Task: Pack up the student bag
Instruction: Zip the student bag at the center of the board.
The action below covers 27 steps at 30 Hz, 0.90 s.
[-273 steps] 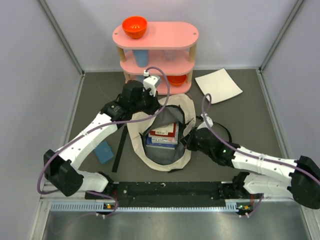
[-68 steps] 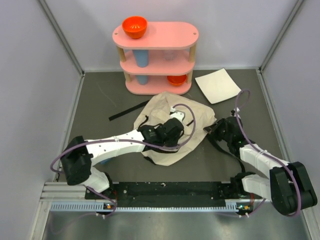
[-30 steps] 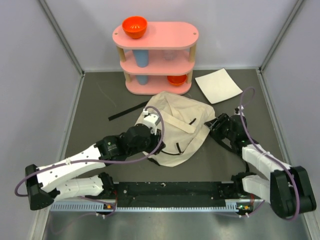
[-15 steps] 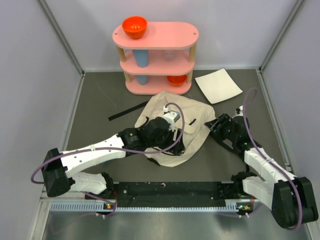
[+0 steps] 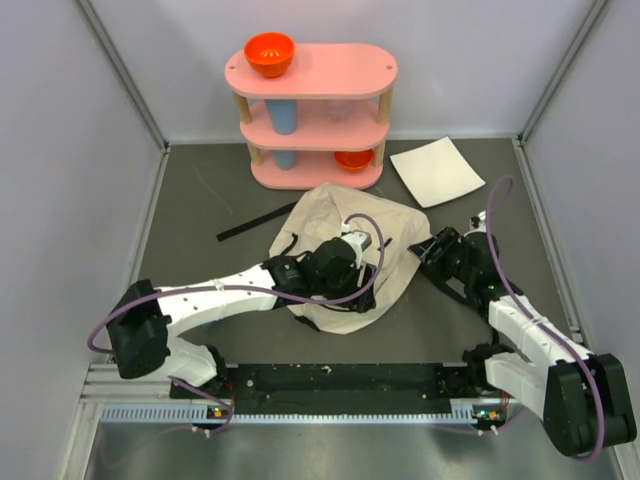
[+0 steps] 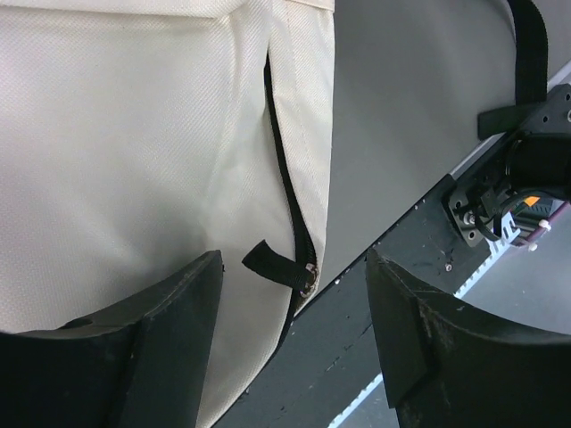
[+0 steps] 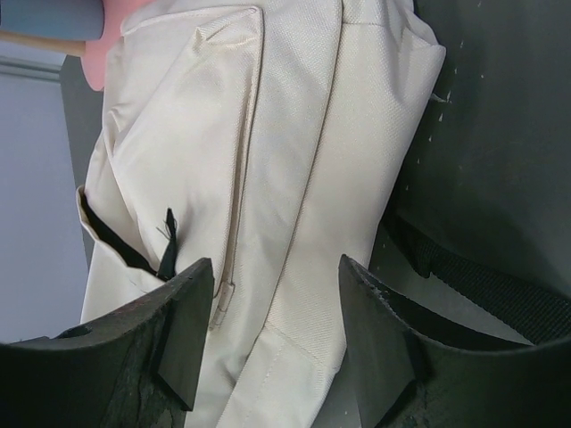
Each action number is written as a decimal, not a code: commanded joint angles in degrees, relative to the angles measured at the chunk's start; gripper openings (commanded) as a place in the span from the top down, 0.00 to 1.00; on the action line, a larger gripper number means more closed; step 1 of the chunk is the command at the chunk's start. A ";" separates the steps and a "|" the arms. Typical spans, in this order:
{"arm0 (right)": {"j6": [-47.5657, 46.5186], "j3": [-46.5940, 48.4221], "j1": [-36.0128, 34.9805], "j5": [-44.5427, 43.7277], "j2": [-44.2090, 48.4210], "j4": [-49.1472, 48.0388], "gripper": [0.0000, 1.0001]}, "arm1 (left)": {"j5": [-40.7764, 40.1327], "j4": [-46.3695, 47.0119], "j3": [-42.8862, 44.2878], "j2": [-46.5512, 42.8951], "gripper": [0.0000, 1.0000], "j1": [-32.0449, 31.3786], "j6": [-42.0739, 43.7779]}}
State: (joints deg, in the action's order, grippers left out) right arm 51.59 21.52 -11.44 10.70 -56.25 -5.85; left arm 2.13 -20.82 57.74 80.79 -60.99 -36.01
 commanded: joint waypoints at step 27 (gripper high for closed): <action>-3.15 3.88 0.28 -1.29 2.36 7.91 0.16 | -0.90 5.88 0.10 1.30 1.00 0.00 0.15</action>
State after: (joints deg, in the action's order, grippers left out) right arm 51.42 21.56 -11.44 11.03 -56.25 -5.06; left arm 3.03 -16.25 57.71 84.68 -60.99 -37.34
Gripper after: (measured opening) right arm 0.757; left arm 0.015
